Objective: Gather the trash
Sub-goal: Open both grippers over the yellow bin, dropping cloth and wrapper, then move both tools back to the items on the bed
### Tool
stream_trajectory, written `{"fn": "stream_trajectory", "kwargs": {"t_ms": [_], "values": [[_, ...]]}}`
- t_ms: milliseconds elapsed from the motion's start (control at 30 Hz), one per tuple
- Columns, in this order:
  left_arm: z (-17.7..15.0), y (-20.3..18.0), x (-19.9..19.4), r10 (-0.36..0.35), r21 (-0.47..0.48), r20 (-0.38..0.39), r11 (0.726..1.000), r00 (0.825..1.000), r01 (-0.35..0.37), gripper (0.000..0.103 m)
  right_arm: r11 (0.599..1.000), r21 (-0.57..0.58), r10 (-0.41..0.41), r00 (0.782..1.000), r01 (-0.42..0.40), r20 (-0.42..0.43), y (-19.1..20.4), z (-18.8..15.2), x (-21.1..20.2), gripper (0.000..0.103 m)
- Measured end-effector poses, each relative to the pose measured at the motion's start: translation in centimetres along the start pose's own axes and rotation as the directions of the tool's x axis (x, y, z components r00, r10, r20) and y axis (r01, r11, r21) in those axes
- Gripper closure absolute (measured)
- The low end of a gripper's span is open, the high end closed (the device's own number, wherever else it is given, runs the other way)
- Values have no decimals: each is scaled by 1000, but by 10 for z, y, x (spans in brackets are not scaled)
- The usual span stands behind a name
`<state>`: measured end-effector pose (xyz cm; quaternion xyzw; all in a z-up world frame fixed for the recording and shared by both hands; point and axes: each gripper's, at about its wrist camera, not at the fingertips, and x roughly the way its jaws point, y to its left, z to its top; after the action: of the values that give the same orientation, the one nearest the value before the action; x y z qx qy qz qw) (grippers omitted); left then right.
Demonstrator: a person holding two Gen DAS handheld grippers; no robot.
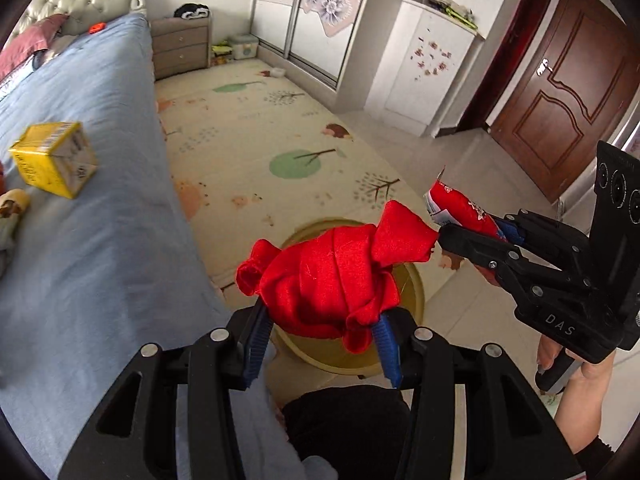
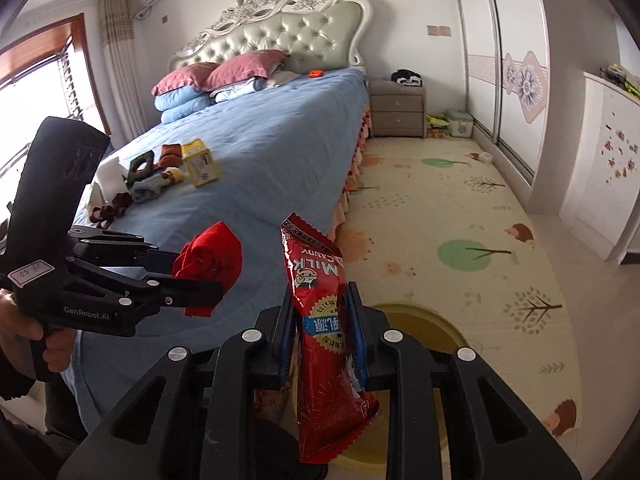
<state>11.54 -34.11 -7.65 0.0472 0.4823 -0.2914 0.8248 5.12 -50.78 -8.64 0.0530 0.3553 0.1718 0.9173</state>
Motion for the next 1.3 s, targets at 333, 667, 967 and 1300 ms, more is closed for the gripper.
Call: {"fn": "stream_trajectory", "kwargs": {"t_ms": [333,667,967,1300], "values": [[22,-32,75,4,42,-177,999,984,4,56,992,121,-35,996,44,-80,-61,-42,24,79],[26,-25,108,-19,-2,-255,1000,967,19,16,988,93,-114,991,121,-71,-68,-49,36,46],[24,-26,109,38,35,-245,999,969,-30,15,988,118,-90,992,100,-91,-77,-49,42,46],[27,-28,74,30,47,-147,999,989,-23,15,987,112,-103,991,112,-85,-64,-41,29,46]]}}
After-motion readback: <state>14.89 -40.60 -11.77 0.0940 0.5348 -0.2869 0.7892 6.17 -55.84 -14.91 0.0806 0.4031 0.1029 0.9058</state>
